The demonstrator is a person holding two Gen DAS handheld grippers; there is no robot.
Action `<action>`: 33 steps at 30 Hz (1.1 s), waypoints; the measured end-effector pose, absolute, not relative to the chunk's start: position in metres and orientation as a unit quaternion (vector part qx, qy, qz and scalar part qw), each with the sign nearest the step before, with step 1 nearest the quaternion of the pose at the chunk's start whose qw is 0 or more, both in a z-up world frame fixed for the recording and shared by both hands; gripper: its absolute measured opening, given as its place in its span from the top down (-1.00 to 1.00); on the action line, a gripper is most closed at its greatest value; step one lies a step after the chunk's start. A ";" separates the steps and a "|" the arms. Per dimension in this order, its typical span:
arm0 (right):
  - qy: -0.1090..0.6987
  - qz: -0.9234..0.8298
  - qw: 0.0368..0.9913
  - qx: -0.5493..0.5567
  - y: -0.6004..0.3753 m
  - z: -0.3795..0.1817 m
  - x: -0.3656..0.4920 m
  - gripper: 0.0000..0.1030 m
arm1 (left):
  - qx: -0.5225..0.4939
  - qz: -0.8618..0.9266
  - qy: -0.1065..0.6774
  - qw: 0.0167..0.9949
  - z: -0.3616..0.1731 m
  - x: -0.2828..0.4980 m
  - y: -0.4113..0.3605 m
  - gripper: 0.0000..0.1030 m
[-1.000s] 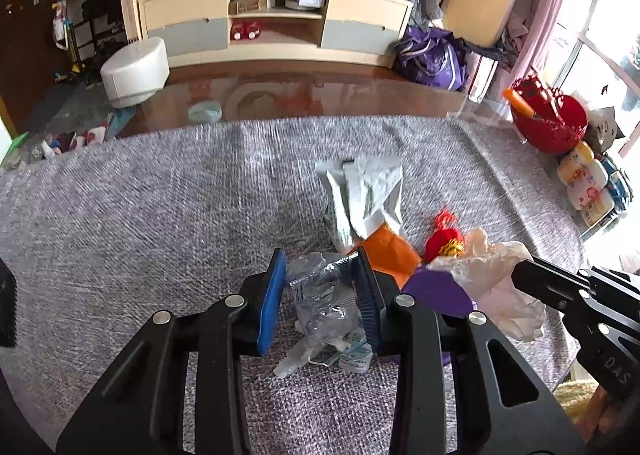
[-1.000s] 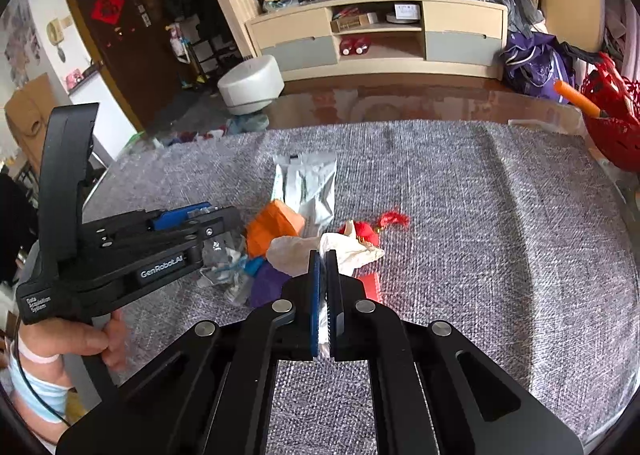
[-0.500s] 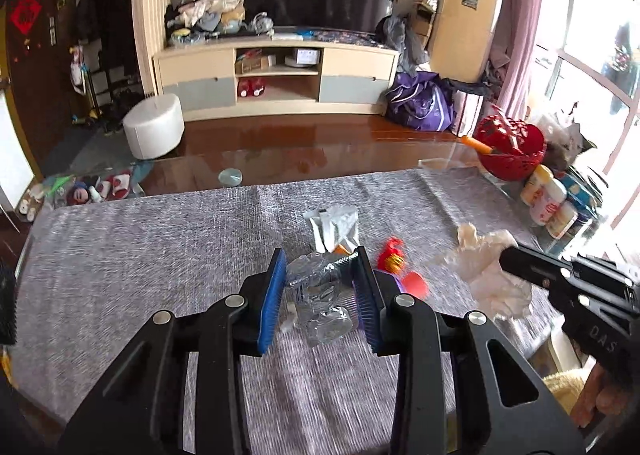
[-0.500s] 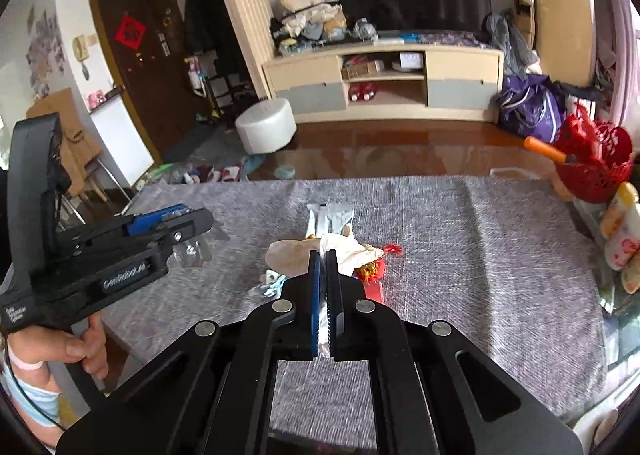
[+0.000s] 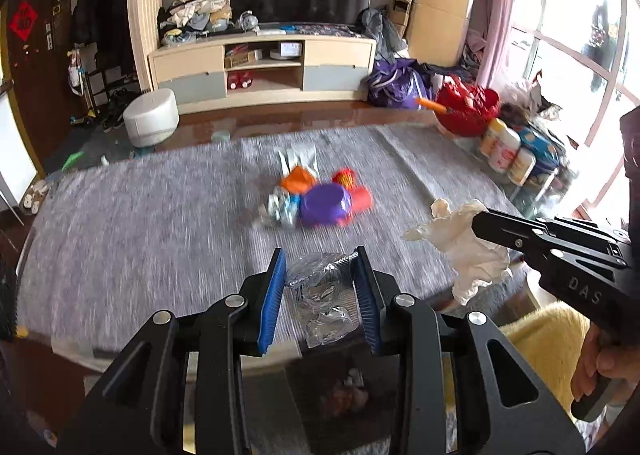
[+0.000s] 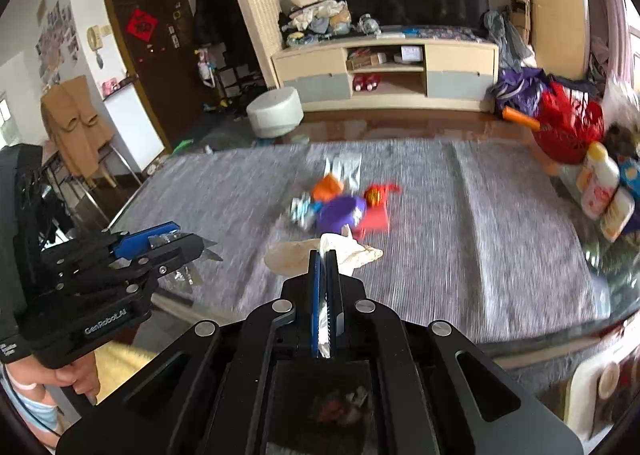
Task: Collect trash
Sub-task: 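Lower both held items into the black bin and open both tools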
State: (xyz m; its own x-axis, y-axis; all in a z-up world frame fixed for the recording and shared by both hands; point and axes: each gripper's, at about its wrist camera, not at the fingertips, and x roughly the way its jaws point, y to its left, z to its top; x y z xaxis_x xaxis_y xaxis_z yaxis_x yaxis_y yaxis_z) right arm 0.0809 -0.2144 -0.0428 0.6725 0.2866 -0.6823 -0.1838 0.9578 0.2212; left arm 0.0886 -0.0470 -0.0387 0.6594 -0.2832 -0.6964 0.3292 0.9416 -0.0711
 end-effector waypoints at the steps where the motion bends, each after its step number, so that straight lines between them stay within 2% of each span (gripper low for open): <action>1: 0.390 0.130 0.909 0.068 -0.215 -0.050 0.075 0.91 | 0.029 -0.170 0.382 0.908 -0.046 0.079 -0.047 0.37; 11: 0.454 0.133 0.878 0.069 -0.207 -0.116 0.037 0.91 | 0.015 -0.173 0.450 0.876 -0.119 0.031 -0.041 0.37; 22: 0.524 0.128 0.839 0.074 -0.192 -0.192 0.024 0.91 | 0.006 -0.174 0.529 0.830 -0.202 0.014 -0.045 0.37; 31: 0.559 0.115 0.815 0.096 -0.194 -0.232 0.034 0.91 | -0.007 -0.166 0.575 0.801 -0.245 0.017 -0.049 0.37; 33: 0.563 0.116 0.812 0.100 -0.195 -0.236 0.036 0.85 | -0.008 -0.166 0.580 0.797 -0.249 0.018 -0.049 0.37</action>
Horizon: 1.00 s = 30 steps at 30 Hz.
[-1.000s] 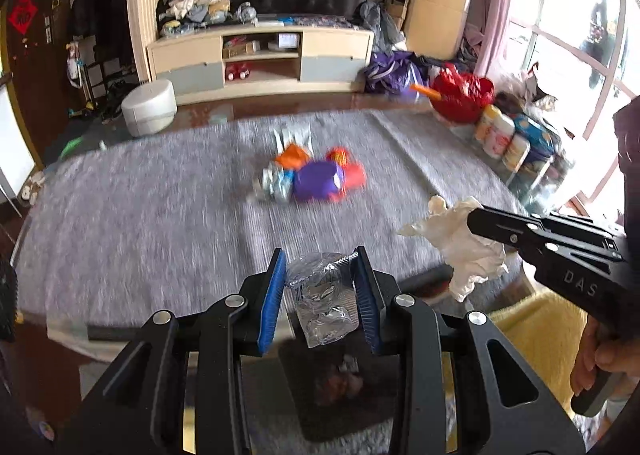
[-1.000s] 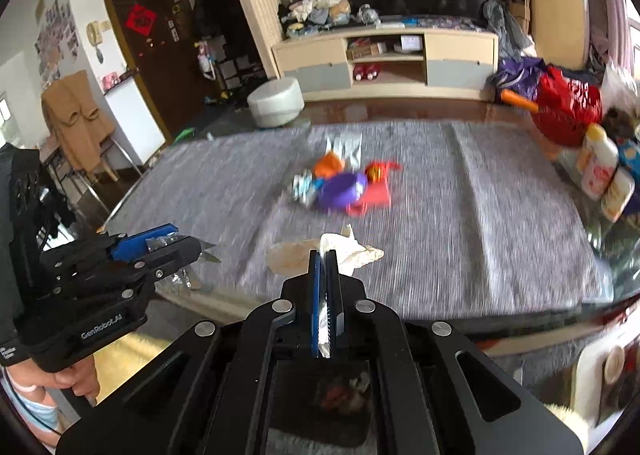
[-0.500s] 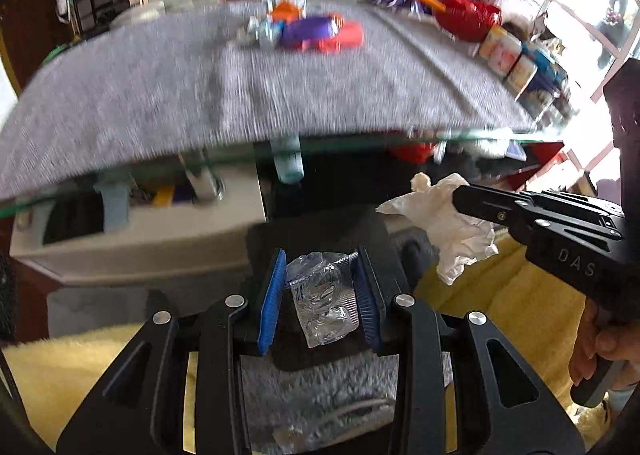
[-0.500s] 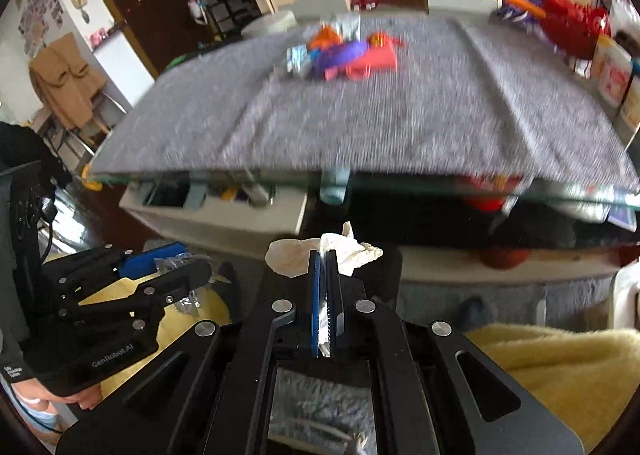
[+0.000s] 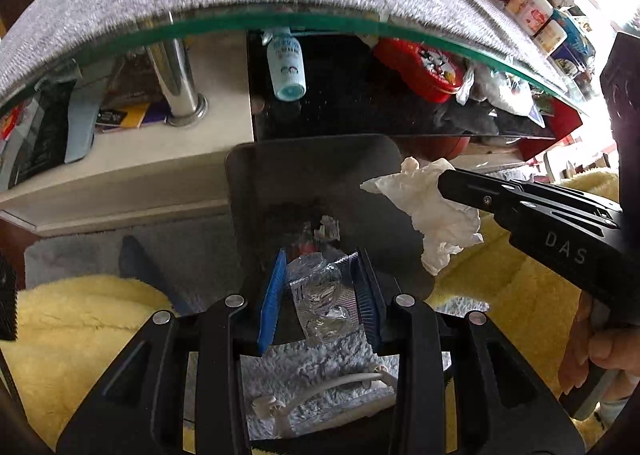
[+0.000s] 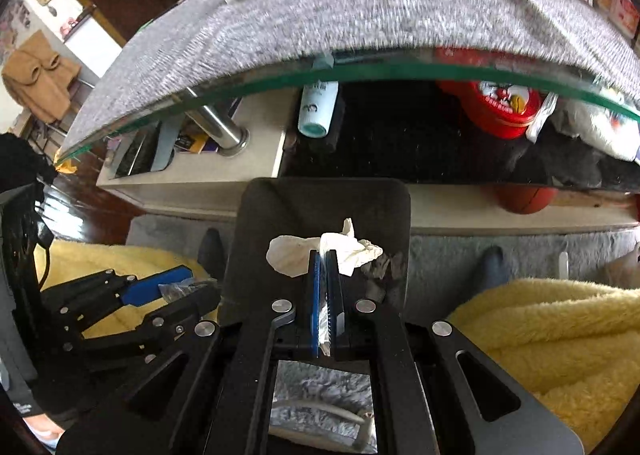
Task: Collect trash
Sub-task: 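Lower both held items into the black bin and open both tools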
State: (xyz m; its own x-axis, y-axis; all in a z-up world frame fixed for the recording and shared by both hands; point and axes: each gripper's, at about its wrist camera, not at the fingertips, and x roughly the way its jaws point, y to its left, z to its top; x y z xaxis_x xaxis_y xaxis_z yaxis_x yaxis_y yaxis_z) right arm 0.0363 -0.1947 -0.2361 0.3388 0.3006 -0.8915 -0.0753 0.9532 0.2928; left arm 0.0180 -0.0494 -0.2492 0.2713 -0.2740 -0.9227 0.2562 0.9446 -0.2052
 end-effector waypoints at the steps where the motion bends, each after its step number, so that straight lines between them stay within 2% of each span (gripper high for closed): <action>1: 0.564 0.115 0.812 0.101 -0.195 -0.237 0.037 0.85 | -0.008 -0.166 0.582 0.796 -0.251 0.018 -0.049 0.36; 6: 0.566 0.112 0.810 0.105 -0.196 -0.239 0.044 0.84 | -0.017 -0.166 0.590 0.790 -0.257 0.023 -0.048 0.35; 8: 0.568 0.114 0.808 0.105 -0.196 -0.241 0.047 0.84 | -0.018 -0.163 0.590 0.790 -0.258 0.024 -0.047 0.21; 12: 0.571 0.110 0.807 0.103 -0.196 -0.243 0.049 0.83 | -0.016 -0.158 0.587 0.794 -0.255 0.027 -0.045 0.05; 14: 0.570 0.106 0.808 0.101 -0.196 -0.242 0.050 0.54 | -0.015 -0.153 0.586 0.796 -0.253 0.028 -0.044 -0.02; 15: 0.569 0.104 0.809 0.101 -0.197 -0.241 0.051 0.18 | -0.014 -0.151 0.584 0.798 -0.252 0.028 -0.043 -0.04; 16: 0.566 0.102 0.812 0.101 -0.198 -0.239 0.052 -0.03 | -0.013 -0.149 0.582 0.799 -0.251 0.029 -0.042 -0.08; 20: 0.556 0.096 0.820 0.097 -0.201 -0.231 0.055 -0.14 | -0.008 -0.141 0.575 0.806 -0.245 0.030 -0.038 -0.27; 26: 0.539 0.085 0.833 0.094 -0.209 -0.213 0.063 -0.52 | -0.005 -0.132 0.564 0.815 -0.235 0.034 -0.032 -0.59; 30: 0.523 0.077 0.843 0.100 -0.218 -0.197 0.071 -0.73 | -0.012 -0.128 0.554 0.823 -0.223 0.042 -0.027 -0.70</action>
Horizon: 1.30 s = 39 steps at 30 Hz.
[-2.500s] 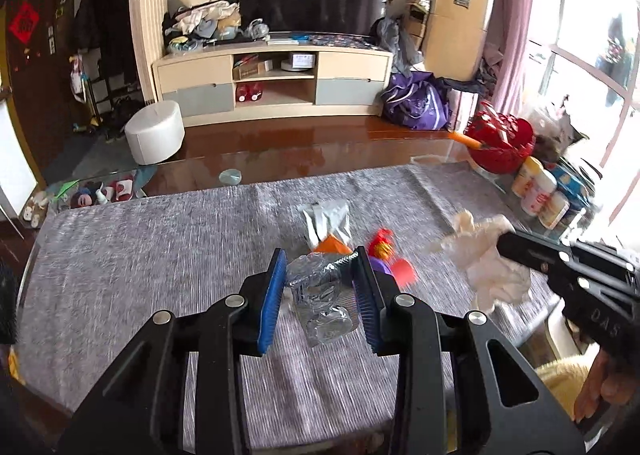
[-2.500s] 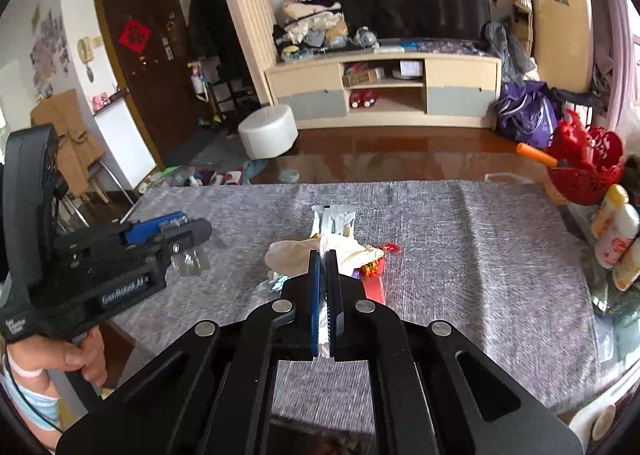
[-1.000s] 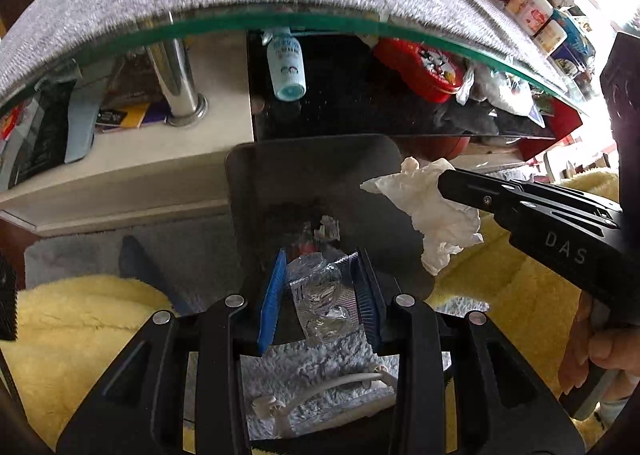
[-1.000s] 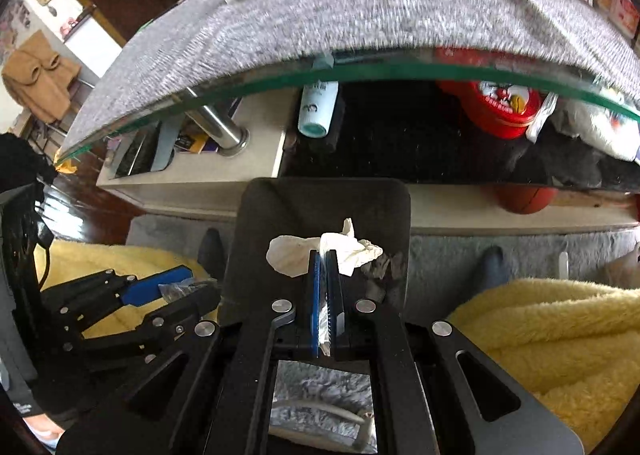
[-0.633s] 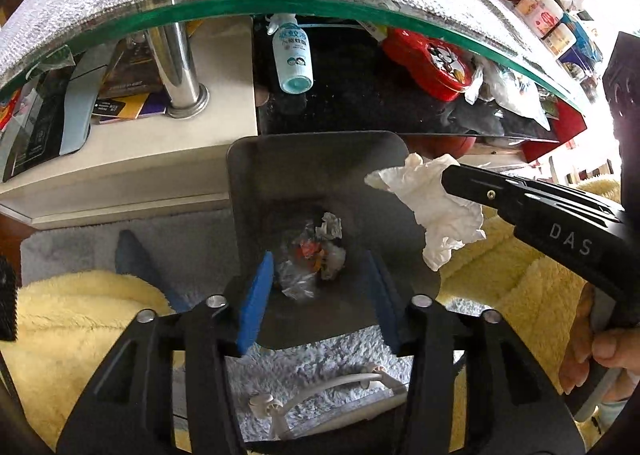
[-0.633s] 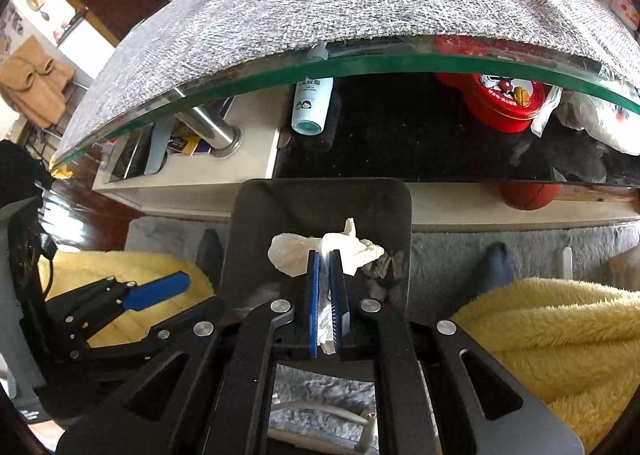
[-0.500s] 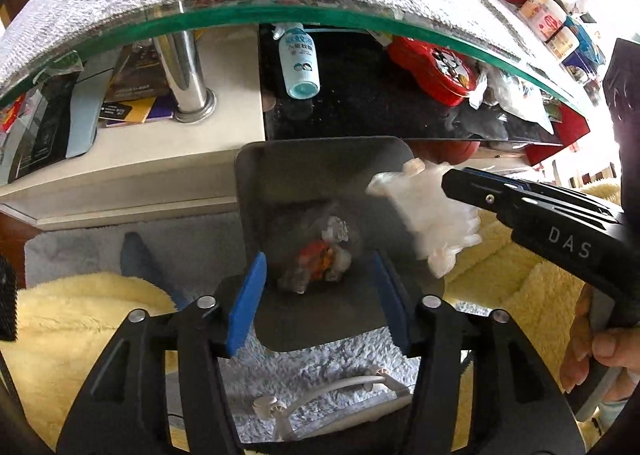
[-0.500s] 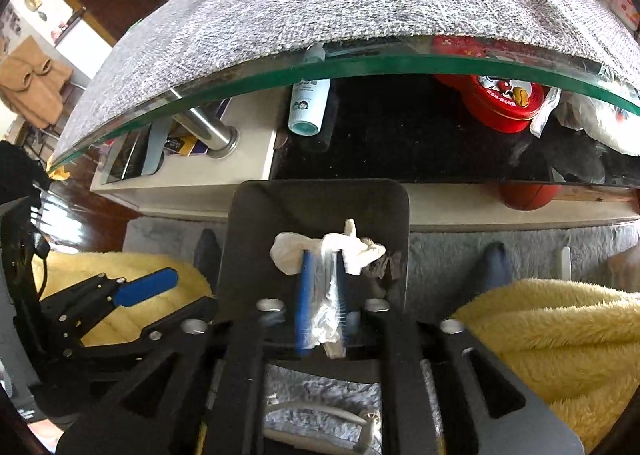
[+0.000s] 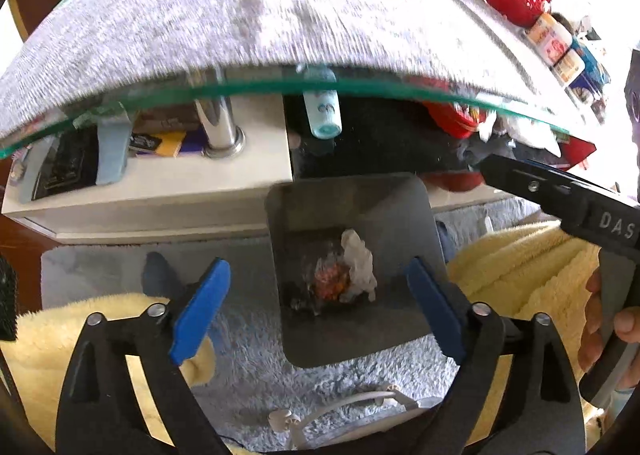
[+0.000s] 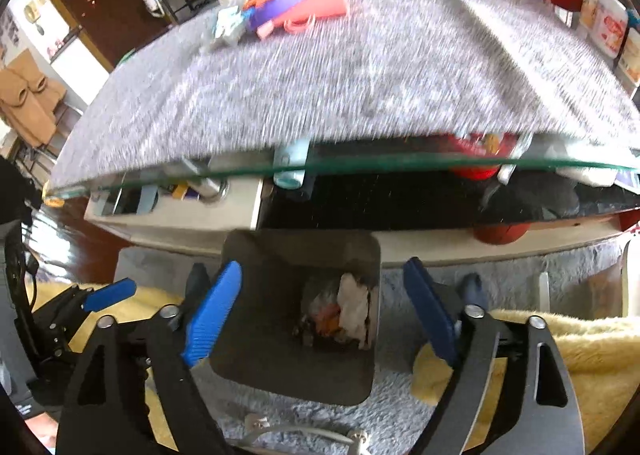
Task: Collect trash
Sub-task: 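Lower both held items into the black bin and open both tools, then move both open tools back toward the remaining pile on the cloth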
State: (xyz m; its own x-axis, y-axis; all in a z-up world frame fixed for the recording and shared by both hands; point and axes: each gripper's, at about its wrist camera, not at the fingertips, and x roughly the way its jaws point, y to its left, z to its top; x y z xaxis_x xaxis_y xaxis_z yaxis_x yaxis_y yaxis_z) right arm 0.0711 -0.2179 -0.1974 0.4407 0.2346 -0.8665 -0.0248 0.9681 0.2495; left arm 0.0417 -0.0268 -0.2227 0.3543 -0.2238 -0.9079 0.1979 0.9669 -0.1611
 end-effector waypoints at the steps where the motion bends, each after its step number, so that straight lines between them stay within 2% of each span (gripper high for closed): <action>1: 0.519 0.075 0.846 0.103 -0.221 -0.192 0.074 -0.76 | -0.013 -0.126 0.549 0.826 -0.218 0.045 -0.025 -0.73; 10: 0.483 0.065 0.867 0.109 -0.238 -0.152 0.106 -0.79 | -0.010 -0.123 0.511 0.851 -0.173 0.079 -0.019 -0.77; 23: 0.466 0.091 0.875 0.099 -0.219 -0.128 0.180 -0.77 | 0.009 -0.109 0.484 0.868 -0.146 0.161 -0.017 -0.77; 24: 0.465 0.094 0.874 0.099 -0.215 -0.127 0.187 -0.73 | 0.011 -0.107 0.484 0.869 -0.146 0.167 -0.016 -0.77; 30: 0.477 0.116 0.863 0.122 -0.197 -0.134 0.224 -0.23 | 0.018 -0.105 0.480 0.871 -0.144 0.194 -0.015 -0.75; 39: 0.505 0.119 0.841 0.155 -0.191 -0.161 0.257 -0.13 | 0.026 -0.112 0.479 0.870 -0.148 0.221 -0.018 -0.75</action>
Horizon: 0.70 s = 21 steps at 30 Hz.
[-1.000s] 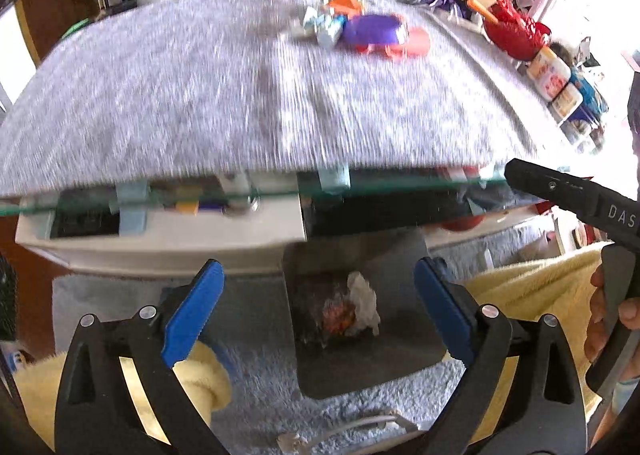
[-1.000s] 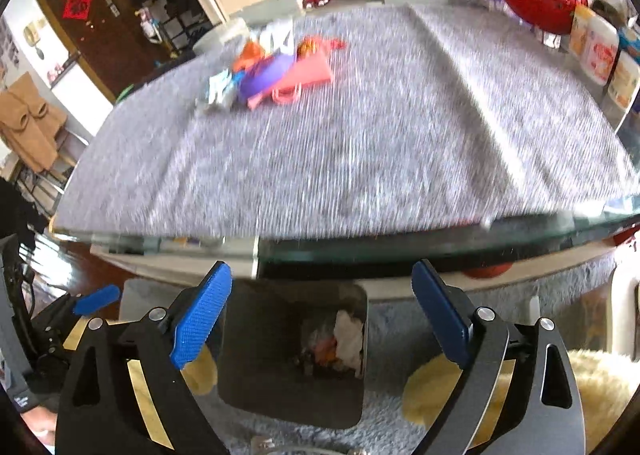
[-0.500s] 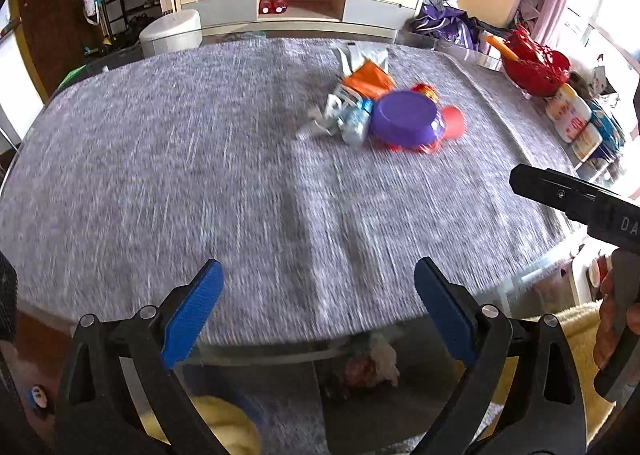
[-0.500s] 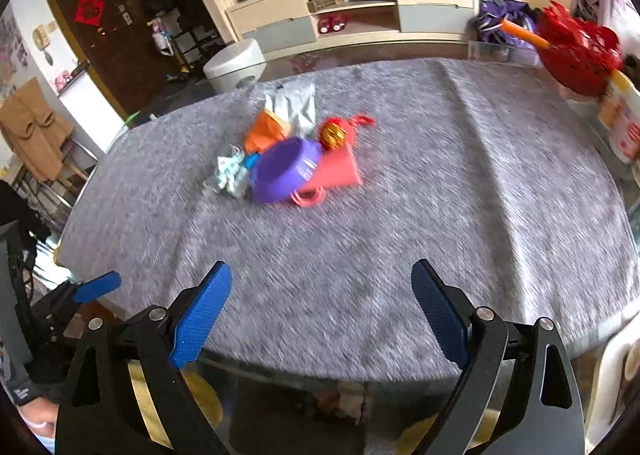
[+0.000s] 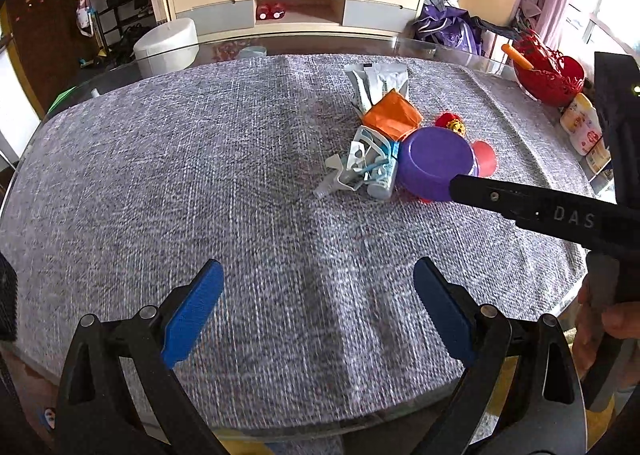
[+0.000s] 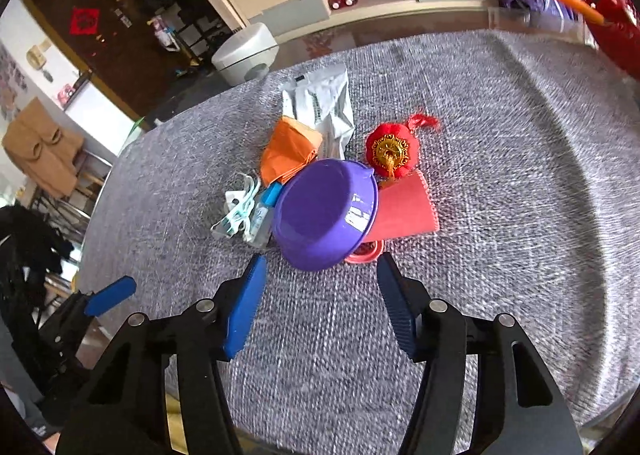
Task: Collect trash
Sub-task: 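Move both open tools back toward the remaining pile on the cloth, then grasp the clear plastic strip with the left tool while the right tool grasps the purple bowl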
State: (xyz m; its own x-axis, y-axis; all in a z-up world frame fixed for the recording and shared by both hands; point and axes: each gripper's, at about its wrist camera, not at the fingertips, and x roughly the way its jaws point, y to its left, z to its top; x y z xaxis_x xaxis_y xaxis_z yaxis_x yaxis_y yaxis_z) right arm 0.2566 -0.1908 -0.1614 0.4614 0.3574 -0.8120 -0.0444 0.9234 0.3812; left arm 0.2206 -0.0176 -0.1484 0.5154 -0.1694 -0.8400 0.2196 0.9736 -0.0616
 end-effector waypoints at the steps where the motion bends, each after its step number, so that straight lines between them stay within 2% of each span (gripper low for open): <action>1: 0.506 0.120 0.840 0.157 -0.190 -0.163 0.259 -0.12 | 0.026 -0.112 0.480 0.869 -0.150 0.224 -0.018 -0.75; 5: 0.510 0.124 0.836 0.158 -0.185 -0.165 0.265 0.00 | 0.021 -0.114 0.484 0.867 -0.154 0.235 -0.017 -0.75; 9: 0.501 0.123 0.843 0.154 -0.183 -0.159 0.270 0.24 | 0.016 -0.123 0.484 0.866 -0.156 0.247 -0.018 -0.70; 15: 0.494 0.125 0.847 0.153 -0.183 -0.158 0.283 0.34 | -0.001 -0.138 0.489 0.861 -0.162 0.273 -0.021 -0.49; 21: 0.490 0.127 0.848 0.153 -0.185 -0.158 0.293 0.41 | -0.004 -0.158 0.495 0.854 -0.170 0.298 -0.029 -0.12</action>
State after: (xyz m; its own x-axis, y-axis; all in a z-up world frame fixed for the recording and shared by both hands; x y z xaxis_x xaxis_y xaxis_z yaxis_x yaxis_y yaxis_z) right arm 0.2934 -0.1847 -0.1576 0.4867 0.3657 -0.7934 -0.0648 0.9208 0.3846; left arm 0.2979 -0.0287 -0.1702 0.4591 -0.2742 -0.8450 0.2663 0.9499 -0.1635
